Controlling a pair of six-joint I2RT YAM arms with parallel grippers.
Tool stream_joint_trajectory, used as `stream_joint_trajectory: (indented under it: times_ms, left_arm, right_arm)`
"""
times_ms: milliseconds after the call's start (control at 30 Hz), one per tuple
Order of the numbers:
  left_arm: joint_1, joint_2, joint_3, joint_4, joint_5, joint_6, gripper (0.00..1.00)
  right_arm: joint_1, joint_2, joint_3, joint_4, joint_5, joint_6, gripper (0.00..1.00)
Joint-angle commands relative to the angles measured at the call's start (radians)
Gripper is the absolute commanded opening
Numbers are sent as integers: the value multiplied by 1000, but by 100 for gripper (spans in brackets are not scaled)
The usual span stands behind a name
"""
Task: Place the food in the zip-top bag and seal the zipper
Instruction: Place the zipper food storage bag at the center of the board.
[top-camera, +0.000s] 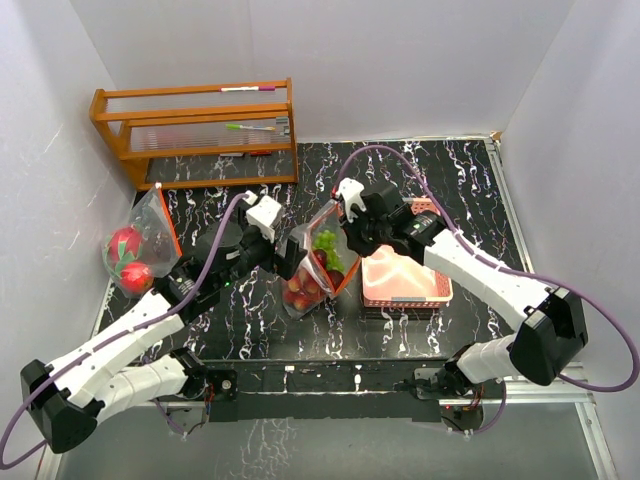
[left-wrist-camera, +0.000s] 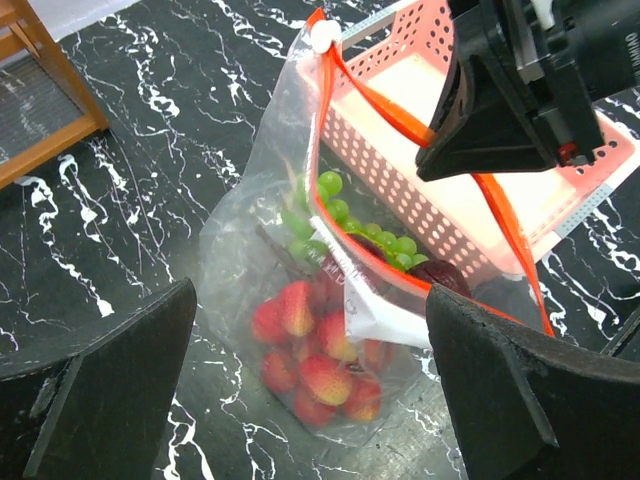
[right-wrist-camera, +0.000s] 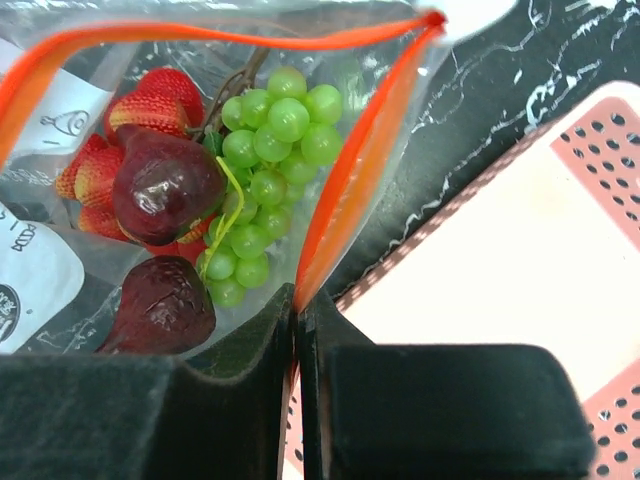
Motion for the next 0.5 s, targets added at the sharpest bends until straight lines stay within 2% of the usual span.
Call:
stream_joint_trajectory:
  times_ms: [0,33,100,200,367,467]
  left_arm:
    - [3,27,20,10,-17,6,97]
    - [3,32,18,10,-17,5,97]
    - [4,37,15,11,-17,3,97]
    - [3,40,14,12,-18,2,97]
    - [3,41,10,8,-18,1,96]
    - [3,41,7,13,-15,-5,95]
  right_arm:
    - [-15,-40,28,-6,53,-22,11]
    - [-16,-53,19,-2,61,-6,16]
    - [-16,-97,-9,27,70,37,42]
    - [-16,-163,-64,104,80,106,63]
    - [-16,-230,-97,145,222,287,85]
    - [-17,-239,-109,154,311,478,89]
